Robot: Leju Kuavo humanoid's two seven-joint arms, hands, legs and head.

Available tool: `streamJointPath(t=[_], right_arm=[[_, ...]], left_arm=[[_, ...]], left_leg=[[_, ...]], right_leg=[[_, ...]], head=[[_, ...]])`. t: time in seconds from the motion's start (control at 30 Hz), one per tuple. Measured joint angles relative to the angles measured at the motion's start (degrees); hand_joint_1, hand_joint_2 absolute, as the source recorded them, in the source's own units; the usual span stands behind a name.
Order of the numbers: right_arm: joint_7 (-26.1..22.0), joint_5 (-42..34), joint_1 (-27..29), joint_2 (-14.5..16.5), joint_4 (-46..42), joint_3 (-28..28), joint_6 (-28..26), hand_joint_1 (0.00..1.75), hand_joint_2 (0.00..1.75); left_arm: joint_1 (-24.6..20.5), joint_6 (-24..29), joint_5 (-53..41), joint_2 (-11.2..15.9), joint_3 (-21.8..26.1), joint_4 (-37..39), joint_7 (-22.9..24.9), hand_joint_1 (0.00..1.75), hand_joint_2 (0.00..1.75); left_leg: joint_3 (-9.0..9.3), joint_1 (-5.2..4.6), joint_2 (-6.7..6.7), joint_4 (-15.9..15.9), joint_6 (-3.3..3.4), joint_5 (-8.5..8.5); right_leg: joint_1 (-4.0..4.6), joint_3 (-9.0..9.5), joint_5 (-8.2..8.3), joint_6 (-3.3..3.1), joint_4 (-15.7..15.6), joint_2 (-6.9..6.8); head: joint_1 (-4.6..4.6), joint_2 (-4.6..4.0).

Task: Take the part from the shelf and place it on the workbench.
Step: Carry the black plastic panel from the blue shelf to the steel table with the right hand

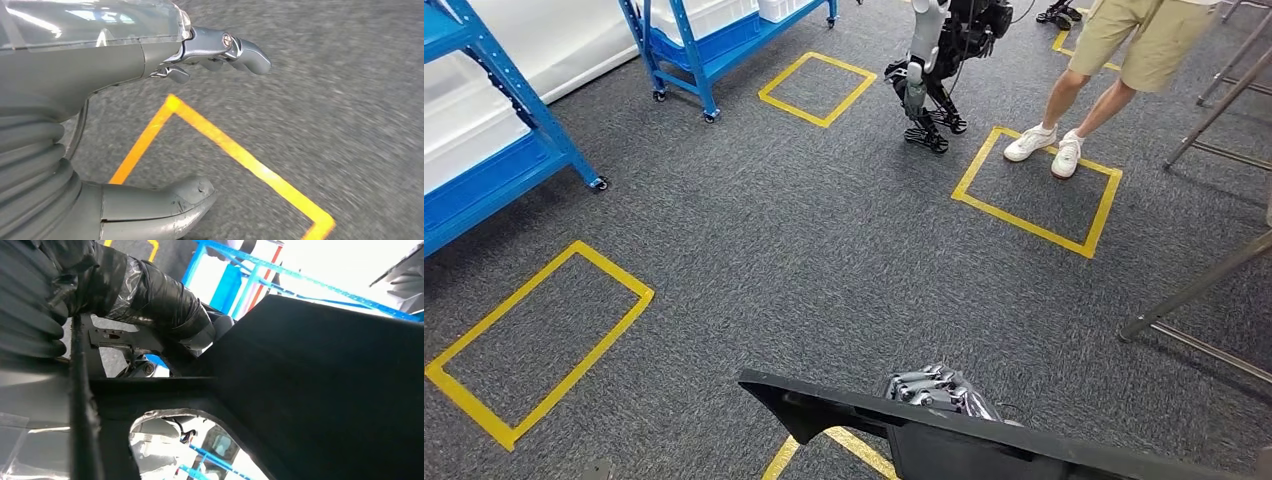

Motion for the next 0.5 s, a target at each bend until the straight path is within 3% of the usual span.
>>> streamJointPath(t=[0.07, 0.1, 0.13, 0.17, 0.2, 0.23, 0.3, 0.37, 0.43, 0.5], right_arm=[[0.13, 0.04, -0.80, 0.32, 0.38, 0.26, -0.08, 1.75, 1.75], [0.19, 0.04, -1.02, 0.45, 0.56, 0.40, -0.14, 1.75, 1.75], [0.25, 0.04, -1.09, 0.53, 0.73, 0.52, -0.19, 1.75, 1.75], [0.32, 0.04, -1.10, 0.55, 0.86, 0.62, -0.26, 1.75, 1.75], [0.40, 0.04, -1.13, 0.56, 0.96, 0.68, -0.34, 1.75, 1.75], [0.47, 0.04, -1.20, 0.56, 1.02, 0.72, -0.43, 1.75, 1.75], [0.56, 0.04, -1.42, 0.56, 1.03, 0.72, -0.73, 1.75, 1.75], [0.70, 0.04, -1.60, 0.56, 1.03, 0.73, -1.01, 1.75, 1.75], [0.85, 0.04, -1.64, 0.55, 1.03, 0.75, -1.16, 1.75, 1.75], [0.89, 0.03, -1.66, 0.54, 1.02, 0.76, -1.22, 1.75, 1.75]], left_arm=[[-0.17, 0.26, 0.01, 0.32, 0.00, -0.01, 0.41, 0.00, 1.75], [-0.02, 0.39, -0.01, 0.47, 0.00, -0.01, 0.62, 0.00, 1.75], [0.21, 0.50, -0.03, 0.64, 0.00, -0.01, 0.79, 0.00, 1.75], [0.46, 0.60, -0.04, 0.75, 0.00, -0.01, 0.90, 0.00, 1.75], [0.67, 0.73, -0.06, 0.85, 0.00, -0.01, 0.96, 0.00, 1.75], [0.82, 0.85, -0.05, 0.99, 0.00, -0.01, 0.99, 0.00, 1.75], [1.05, 1.10, 0.00, 1.25, 0.00, -0.01, 1.08, 0.00, 1.75], [1.39, 1.30, 0.11, 1.42, 0.00, -0.01, 1.25, 0.00, 1.75], [1.78, 1.46, 0.21, 1.48, 0.00, -0.01, 1.33, 0.00, 1.75], [2.07, 1.60, 0.26, 1.49, 0.00, -0.01, 1.32, 0.00, 1.75]], left_leg=[[-2.76, 0.29, -3.09, 6.38, -0.44, -3.68], [-4.59, 0.35, -3.90, 10.31, -0.60, -5.33], [-6.04, 0.38, -4.26, 13.26, -0.71, -6.11], [-6.67, 0.41, -4.39, 14.32, -0.76, -5.75], [-6.25, 0.47, -4.48, 13.05, -0.77, -4.22], [-4.88, 0.58, -4.81, 9.74, -0.73, -1.90], [-1.71, 0.86, -6.75, 2.33, -0.49, 1.43], [-0.45, 0.86, -8.11, -0.70, -0.13, 1.98], [-0.45, 0.79, -7.35, -1.01, 0.50, 2.23], [-0.45, 0.92, -6.17, -1.57, 1.42, 2.77]], right_leg=[[-0.11, -0.06, 0.30, -0.50, -0.23, 1.14], [-0.09, -0.16, 0.36, -0.60, -0.18, 1.81], [-0.07, -0.22, 0.39, -0.63, -0.11, 2.54], [-0.06, -0.26, 0.39, -0.63, 0.01, 3.28], [-0.07, -0.26, 0.38, -0.60, 0.17, 4.03], [-0.08, -0.25, 0.33, -0.53, 0.38, 4.75], [-0.05, -0.43, 0.17, -0.15, 0.95, 6.00], [-0.09, -0.97, 0.29, 0.57, 1.28, 7.10], [-0.23, -1.50, 0.67, 1.38, 1.22, 8.13], [-0.15, -2.33, -0.30, 1.87, 2.56, 6.89]], head=[[-0.01, 0.00], [-0.01, 0.00], [-0.01, 0.00], [-0.01, 0.00], [-0.01, 0.00], [-0.01, 0.00], [-0.01, 0.00], [-0.01, 0.00], [-0.01, 0.00], [0.01, 0.00]])
